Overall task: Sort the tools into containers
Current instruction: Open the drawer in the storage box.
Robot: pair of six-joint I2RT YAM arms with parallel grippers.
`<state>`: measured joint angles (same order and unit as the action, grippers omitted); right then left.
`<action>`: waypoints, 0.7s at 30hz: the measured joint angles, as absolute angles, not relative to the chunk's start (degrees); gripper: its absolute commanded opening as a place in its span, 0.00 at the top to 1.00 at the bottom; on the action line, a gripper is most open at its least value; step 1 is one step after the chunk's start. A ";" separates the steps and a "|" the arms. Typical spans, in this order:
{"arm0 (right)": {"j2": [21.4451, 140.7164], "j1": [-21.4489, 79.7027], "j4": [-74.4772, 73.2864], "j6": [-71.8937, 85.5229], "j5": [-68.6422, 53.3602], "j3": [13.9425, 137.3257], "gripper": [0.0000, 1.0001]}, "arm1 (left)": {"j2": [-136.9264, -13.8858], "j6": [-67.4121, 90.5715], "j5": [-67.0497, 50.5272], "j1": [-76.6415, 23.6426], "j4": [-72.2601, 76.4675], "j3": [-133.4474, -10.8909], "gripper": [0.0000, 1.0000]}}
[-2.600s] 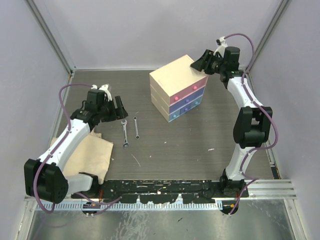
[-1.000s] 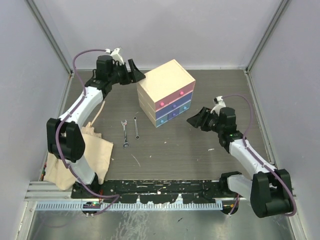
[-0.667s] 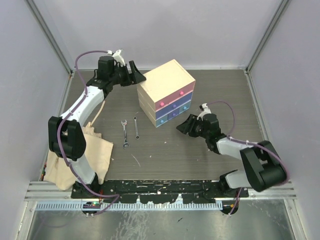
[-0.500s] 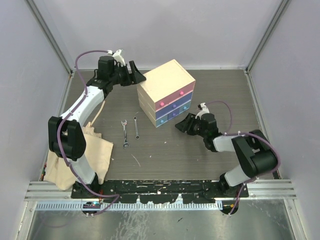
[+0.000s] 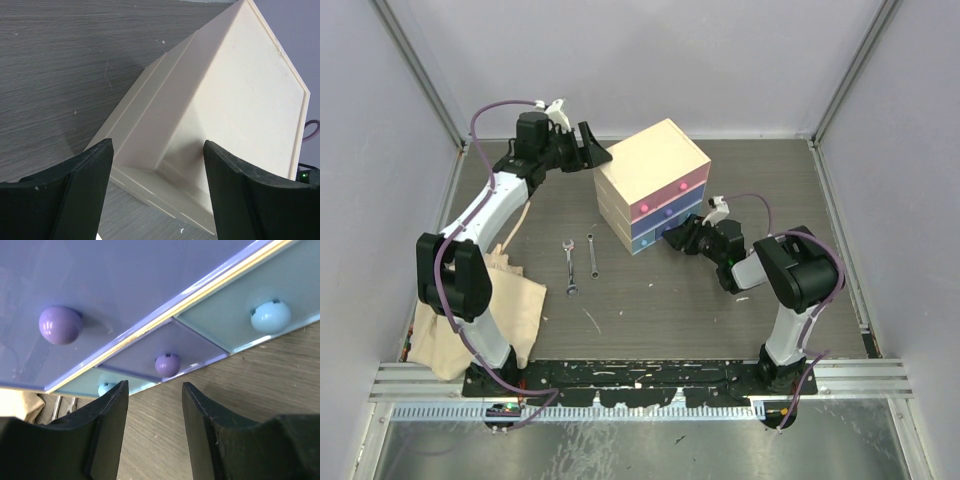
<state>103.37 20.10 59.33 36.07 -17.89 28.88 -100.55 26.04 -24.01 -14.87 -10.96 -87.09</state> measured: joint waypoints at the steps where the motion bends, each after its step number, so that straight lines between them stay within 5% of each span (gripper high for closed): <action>1: 104.09 20.10 60.20 36.07 -17.91 29.23 0.52 | -100.55 26.09 -24.03 -14.87 -10.98 -87.09 0.29; 21: 109.91 19.20 66.83 34.48 -18.63 31.73 0.62 | -100.66 26.09 -24.01 -14.90 -11.92 -87.77 0.30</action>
